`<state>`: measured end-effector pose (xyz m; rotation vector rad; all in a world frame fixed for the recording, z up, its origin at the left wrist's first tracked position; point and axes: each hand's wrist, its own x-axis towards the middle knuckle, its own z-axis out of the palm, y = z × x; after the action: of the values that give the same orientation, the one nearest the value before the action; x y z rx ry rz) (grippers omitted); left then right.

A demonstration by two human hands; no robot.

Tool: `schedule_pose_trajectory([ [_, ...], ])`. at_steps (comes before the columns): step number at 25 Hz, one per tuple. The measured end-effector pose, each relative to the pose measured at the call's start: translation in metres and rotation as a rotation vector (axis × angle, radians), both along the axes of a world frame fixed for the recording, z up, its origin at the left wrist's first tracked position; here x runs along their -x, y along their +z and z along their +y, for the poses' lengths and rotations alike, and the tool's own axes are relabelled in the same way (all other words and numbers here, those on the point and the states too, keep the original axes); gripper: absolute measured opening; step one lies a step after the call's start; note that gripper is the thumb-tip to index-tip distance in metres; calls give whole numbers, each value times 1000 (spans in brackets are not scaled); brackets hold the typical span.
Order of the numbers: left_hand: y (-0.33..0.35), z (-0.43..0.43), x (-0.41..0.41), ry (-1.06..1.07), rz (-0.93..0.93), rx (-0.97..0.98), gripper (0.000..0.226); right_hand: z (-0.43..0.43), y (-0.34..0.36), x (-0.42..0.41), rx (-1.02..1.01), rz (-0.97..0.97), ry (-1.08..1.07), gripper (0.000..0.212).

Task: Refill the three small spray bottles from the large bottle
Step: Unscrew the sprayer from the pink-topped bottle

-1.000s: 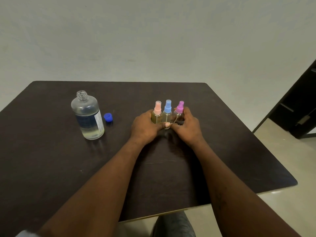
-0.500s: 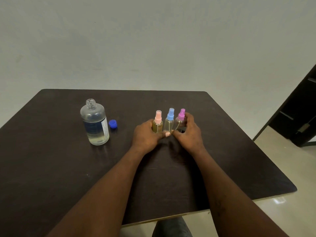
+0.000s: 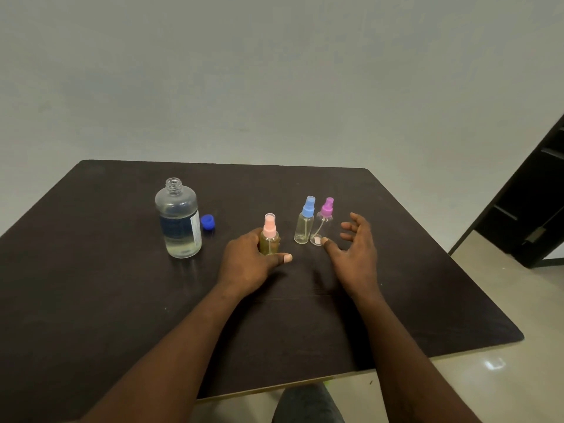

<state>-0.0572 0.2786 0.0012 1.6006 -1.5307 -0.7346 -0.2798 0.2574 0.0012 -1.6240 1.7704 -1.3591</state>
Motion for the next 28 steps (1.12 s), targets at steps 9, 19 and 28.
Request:
schedule_pose_trajectory([
  [9, 0, 41, -50, 24, -26, 25, 62, 58, 7, -30, 39, -123, 169, 41],
  [19, 0, 61, -90, 94, -177, 138, 55, 43, 3, -131, -13, -220, 463, 13],
  [28, -6, 51, -89, 115, -208, 167, 49, 24, 0, -148, 81, -310, 561, 23],
])
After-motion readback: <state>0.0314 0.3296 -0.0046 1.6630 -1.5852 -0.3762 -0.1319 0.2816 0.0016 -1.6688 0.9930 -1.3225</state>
